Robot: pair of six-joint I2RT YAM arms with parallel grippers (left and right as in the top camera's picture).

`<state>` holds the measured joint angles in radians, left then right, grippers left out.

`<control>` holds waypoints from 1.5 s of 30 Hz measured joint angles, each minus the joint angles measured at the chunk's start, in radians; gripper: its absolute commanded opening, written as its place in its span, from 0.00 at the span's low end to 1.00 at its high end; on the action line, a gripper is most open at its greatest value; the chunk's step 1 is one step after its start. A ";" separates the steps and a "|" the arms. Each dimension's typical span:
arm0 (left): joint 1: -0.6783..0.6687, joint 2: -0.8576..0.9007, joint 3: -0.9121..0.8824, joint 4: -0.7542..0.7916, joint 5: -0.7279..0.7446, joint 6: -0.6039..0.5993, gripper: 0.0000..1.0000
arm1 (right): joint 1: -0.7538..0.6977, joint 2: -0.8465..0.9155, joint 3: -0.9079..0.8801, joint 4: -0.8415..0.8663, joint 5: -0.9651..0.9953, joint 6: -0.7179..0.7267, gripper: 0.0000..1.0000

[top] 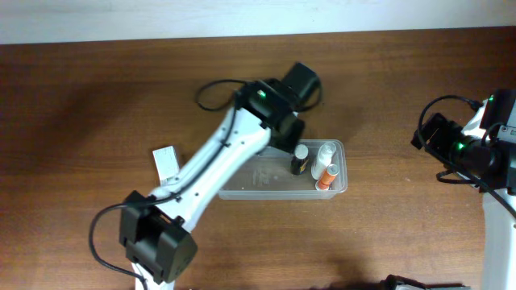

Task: Pack container
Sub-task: 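Move the left gripper to the gold-lidded jar and grasp it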

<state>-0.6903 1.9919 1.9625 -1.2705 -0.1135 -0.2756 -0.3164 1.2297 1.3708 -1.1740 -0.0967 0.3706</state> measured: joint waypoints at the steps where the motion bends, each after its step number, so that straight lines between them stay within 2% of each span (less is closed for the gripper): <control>1: 0.023 0.000 0.003 -0.029 -0.021 -0.001 0.64 | 0.000 0.000 0.000 0.000 0.000 0.000 0.98; 7: 0.259 -0.001 0.005 -0.161 -0.070 -0.009 0.65 | 0.000 0.000 0.000 0.000 0.000 -0.001 0.98; 11: 0.425 -0.001 0.003 -0.146 -0.027 -0.008 0.66 | 0.000 0.000 0.000 0.000 0.000 -0.001 0.98; 15: 0.517 -0.004 -0.062 -0.093 0.038 0.006 0.66 | 0.000 0.000 0.000 0.000 0.000 -0.001 0.98; 24: 0.533 -0.007 -0.394 0.122 0.171 0.027 0.65 | 0.000 0.000 0.000 0.000 0.000 0.000 0.98; 33: 0.533 -0.007 -0.516 0.206 0.227 0.030 0.64 | 0.000 0.000 0.000 0.000 0.000 0.000 0.98; 39: 0.526 -0.007 -0.541 0.221 0.231 0.033 0.48 | 0.000 0.000 0.000 0.000 0.000 -0.001 0.99; 41: 0.523 -0.007 -0.548 0.235 0.235 0.035 0.40 | 0.000 0.000 0.000 0.000 0.000 -0.001 0.98; 45: 0.521 -0.011 -0.551 0.239 0.237 0.039 0.31 | 0.000 0.000 0.000 0.000 0.000 -0.001 0.98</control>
<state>-0.1688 1.9808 1.4117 -1.0317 0.1234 -0.2367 -0.3164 1.2297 1.3708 -1.1736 -0.0967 0.3698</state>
